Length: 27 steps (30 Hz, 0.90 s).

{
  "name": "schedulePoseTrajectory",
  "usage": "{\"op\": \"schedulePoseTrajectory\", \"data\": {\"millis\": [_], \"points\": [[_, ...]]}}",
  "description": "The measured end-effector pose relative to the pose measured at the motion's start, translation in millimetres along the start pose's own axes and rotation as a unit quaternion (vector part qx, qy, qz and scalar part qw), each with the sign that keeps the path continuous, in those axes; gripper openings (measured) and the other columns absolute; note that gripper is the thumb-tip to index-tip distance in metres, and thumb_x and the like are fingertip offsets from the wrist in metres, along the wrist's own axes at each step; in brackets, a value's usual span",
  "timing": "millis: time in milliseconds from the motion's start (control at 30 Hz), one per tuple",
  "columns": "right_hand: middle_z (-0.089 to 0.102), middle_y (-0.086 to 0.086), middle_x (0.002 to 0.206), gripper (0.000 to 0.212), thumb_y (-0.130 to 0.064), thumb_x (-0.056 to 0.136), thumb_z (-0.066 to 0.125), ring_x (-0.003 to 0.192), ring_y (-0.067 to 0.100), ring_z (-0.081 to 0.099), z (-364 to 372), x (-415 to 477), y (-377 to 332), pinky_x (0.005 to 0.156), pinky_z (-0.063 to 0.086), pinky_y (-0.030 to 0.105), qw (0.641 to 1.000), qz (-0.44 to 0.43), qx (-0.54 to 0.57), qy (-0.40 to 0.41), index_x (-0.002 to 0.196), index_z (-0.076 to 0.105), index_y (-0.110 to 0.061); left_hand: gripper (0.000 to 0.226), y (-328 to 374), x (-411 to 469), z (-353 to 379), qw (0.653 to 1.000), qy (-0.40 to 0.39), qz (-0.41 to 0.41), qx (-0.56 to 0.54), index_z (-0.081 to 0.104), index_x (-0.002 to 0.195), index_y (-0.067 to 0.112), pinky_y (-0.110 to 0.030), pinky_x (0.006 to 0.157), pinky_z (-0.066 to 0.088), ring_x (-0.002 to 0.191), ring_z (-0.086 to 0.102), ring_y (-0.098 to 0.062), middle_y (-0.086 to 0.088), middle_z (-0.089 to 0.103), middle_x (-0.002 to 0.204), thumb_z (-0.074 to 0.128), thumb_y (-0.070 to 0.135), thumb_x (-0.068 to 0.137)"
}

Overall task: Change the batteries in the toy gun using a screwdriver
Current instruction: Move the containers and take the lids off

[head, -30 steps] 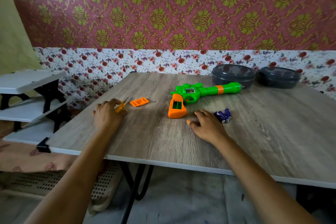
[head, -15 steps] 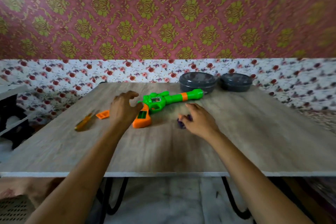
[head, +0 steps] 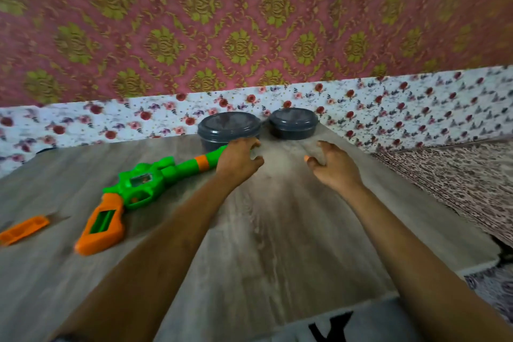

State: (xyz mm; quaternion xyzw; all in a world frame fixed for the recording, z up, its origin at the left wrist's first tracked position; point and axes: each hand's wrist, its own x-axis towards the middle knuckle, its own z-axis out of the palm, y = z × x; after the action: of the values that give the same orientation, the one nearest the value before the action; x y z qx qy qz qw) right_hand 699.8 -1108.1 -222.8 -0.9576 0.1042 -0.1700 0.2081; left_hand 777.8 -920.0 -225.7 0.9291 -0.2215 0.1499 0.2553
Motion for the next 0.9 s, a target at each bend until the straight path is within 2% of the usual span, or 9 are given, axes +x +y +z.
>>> {"op": "schedulePoseTrajectory", "data": {"millis": [133, 267, 400, 533, 700, 900], "points": [[0.044, 0.012, 0.141, 0.056, -0.039, 0.093, 0.044, 0.128, 0.028, 0.043, 7.9, 33.4, 31.2, 0.101, 0.039, 0.038, 0.999, 0.024, -0.025, -0.001, 0.14, 0.033, -0.011, 0.05, 11.4, 60.9, 41.2, 0.995, -0.049, 0.051, 0.065, 0.048, 0.135, 0.015, -0.034, 0.102, 0.039, 0.125, 0.047, -0.025, -0.008, 0.05, 0.139, 0.059, 0.027, 0.088], [0.044, 0.012, 0.14, 0.055, -0.04, 0.093, 0.045, 0.127, 0.028, 0.043, 24.6, 56.1, 55.1, 0.102, 0.037, 0.038, 0.997, 0.032, -0.066, -0.023, 0.139, 0.034, -0.012, 0.071, 10.7, 113.0, 76.5, 0.978, -0.1, 0.076, 0.168, 0.024, 0.148, 0.015, -0.04, 0.113, 0.029, 0.139, 0.03, -0.028, -0.01, 0.028, 0.153, 0.058, 0.036, 0.089], [0.048, 0.013, 0.134, 0.048, -0.041, 0.093, 0.043, 0.122, 0.029, 0.047, 33.2, 70.3, 75.4, 0.104, 0.038, 0.039, 0.995, 0.059, -0.073, -0.028, 0.132, 0.043, -0.012, 0.084, 7.3, 158.5, 96.1, 0.969, -0.121, 0.08, 0.198, 0.007, 0.151, 0.015, -0.042, 0.116, 0.019, 0.144, 0.017, -0.03, -0.011, 0.013, 0.158, 0.059, 0.035, 0.088], [0.053, 0.014, 0.124, 0.045, -0.044, 0.093, 0.038, 0.114, 0.03, 0.05, 46.7, 76.9, 87.7, 0.1, 0.041, 0.039, 0.994, 0.051, -0.089, -0.039, 0.118, 0.051, -0.01, 0.082, 3.7, 187.4, 100.3, 0.963, -0.117, 0.074, 0.23, 0.011, 0.15, 0.014, -0.046, 0.115, 0.02, 0.141, 0.023, -0.031, -0.011, 0.019, 0.156, 0.06, 0.028, 0.086], [0.05, 0.012, 0.127, 0.049, -0.047, 0.092, 0.037, 0.118, 0.029, 0.047, 48.3, 77.7, 88.7, 0.102, 0.04, 0.041, 0.992, 0.047, -0.104, -0.048, 0.123, 0.049, -0.01, 0.073, 8.1, 186.2, 109.3, 0.965, -0.104, 0.073, 0.229, 0.025, 0.147, 0.018, -0.048, 0.104, 0.04, 0.131, 0.038, -0.034, -0.014, 0.033, 0.149, 0.061, 0.027, 0.084], [0.05, 0.013, 0.129, 0.049, -0.045, 0.093, 0.036, 0.12, 0.029, 0.047, 40.0, 57.2, 76.8, 0.105, 0.038, 0.041, 0.994, 0.059, -0.089, -0.039, 0.124, 0.048, -0.009, 0.052, 33.0, 140.4, 79.8, 0.958, -0.083, 0.126, 0.243, 0.048, 0.134, 0.021, -0.039, 0.097, 0.046, 0.121, 0.049, -0.028, -0.01, 0.051, 0.135, 0.061, 0.025, 0.084]]}}
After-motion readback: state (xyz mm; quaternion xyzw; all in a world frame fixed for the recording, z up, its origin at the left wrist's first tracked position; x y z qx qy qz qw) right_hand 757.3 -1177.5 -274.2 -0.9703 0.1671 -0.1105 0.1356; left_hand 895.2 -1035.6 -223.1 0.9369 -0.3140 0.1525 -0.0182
